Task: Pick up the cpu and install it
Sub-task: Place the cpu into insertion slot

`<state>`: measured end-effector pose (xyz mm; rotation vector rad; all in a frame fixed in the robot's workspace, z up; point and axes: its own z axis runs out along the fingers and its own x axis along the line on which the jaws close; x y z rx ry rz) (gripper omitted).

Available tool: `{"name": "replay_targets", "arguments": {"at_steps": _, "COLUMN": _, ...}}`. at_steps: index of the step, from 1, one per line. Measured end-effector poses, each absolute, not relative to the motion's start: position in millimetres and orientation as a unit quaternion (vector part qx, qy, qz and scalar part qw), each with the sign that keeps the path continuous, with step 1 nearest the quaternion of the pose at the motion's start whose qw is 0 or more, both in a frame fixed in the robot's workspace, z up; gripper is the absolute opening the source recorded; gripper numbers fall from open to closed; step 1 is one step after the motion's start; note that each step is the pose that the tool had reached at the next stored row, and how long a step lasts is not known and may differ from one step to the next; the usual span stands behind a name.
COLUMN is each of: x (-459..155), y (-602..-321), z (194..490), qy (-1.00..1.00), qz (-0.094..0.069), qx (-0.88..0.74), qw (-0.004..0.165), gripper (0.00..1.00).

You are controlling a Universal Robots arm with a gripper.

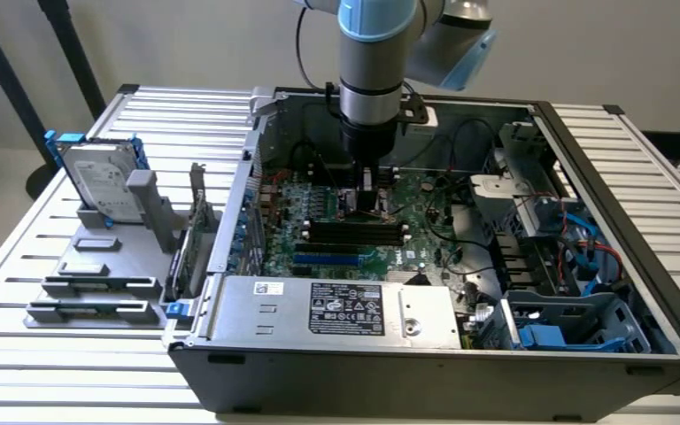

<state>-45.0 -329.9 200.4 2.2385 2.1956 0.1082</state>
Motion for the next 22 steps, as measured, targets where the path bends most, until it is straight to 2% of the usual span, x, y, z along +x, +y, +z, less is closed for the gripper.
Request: {"name": "replay_targets", "arguments": {"at_steps": 22, "x": -44.3, "y": -328.6, "z": 195.8, "qy": 0.696, "qz": 0.034, "qx": 0.717, "qw": 0.003, "gripper": 0.55}}
